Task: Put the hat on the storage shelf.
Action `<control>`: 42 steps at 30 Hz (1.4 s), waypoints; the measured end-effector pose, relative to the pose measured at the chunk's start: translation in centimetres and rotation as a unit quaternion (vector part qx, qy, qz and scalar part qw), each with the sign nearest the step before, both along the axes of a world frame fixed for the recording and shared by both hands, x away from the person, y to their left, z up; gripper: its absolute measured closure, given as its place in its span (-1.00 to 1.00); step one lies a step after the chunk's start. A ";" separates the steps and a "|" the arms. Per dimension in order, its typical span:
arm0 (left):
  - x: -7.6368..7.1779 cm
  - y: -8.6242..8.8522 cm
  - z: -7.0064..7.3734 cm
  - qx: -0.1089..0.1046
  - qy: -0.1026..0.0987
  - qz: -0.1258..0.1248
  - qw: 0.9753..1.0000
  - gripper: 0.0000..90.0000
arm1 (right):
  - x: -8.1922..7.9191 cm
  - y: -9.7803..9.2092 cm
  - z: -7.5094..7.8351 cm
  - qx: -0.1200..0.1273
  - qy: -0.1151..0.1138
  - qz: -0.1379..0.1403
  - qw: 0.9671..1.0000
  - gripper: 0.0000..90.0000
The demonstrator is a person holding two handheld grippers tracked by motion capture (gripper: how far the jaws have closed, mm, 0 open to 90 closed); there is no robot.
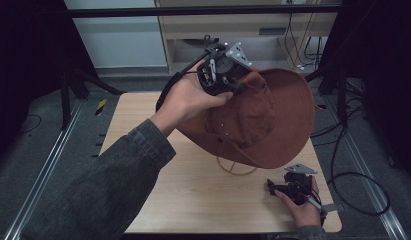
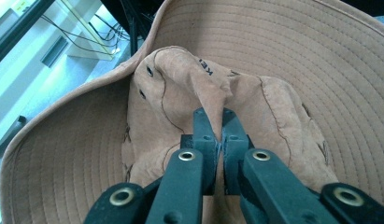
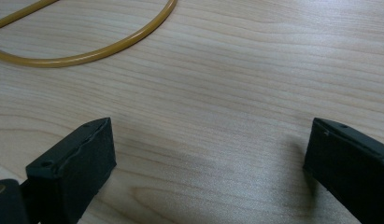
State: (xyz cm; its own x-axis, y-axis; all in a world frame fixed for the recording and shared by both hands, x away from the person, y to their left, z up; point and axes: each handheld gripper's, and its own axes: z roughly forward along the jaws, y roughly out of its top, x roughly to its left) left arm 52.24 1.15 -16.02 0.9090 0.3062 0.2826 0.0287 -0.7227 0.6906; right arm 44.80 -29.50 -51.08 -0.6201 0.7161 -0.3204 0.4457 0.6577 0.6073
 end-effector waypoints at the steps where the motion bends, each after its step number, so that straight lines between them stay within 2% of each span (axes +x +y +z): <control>1: 0.1 -0.1 -0.1 0.001 0.000 0.000 1.000 0.95 | 0.0 0.0 0.0 0.000 0.000 0.000 1.000 -0.95; 24: 1.4 -2.5 -2.1 0.018 0.015 -0.004 1.000 0.94 | 0.1 -0.1 0.1 -0.005 -0.002 0.006 1.000 -0.96; 37: 2.9 -3.7 -3.7 0.029 0.029 0.002 0.999 0.93 | 0.1 -0.1 0.1 -0.005 -0.003 0.004 1.000 -0.96; 42: 3.1 -4.1 -4.2 0.030 0.032 0.000 0.999 0.92 | 0.1 -0.1 0.1 -0.005 -0.003 0.003 1.000 -0.96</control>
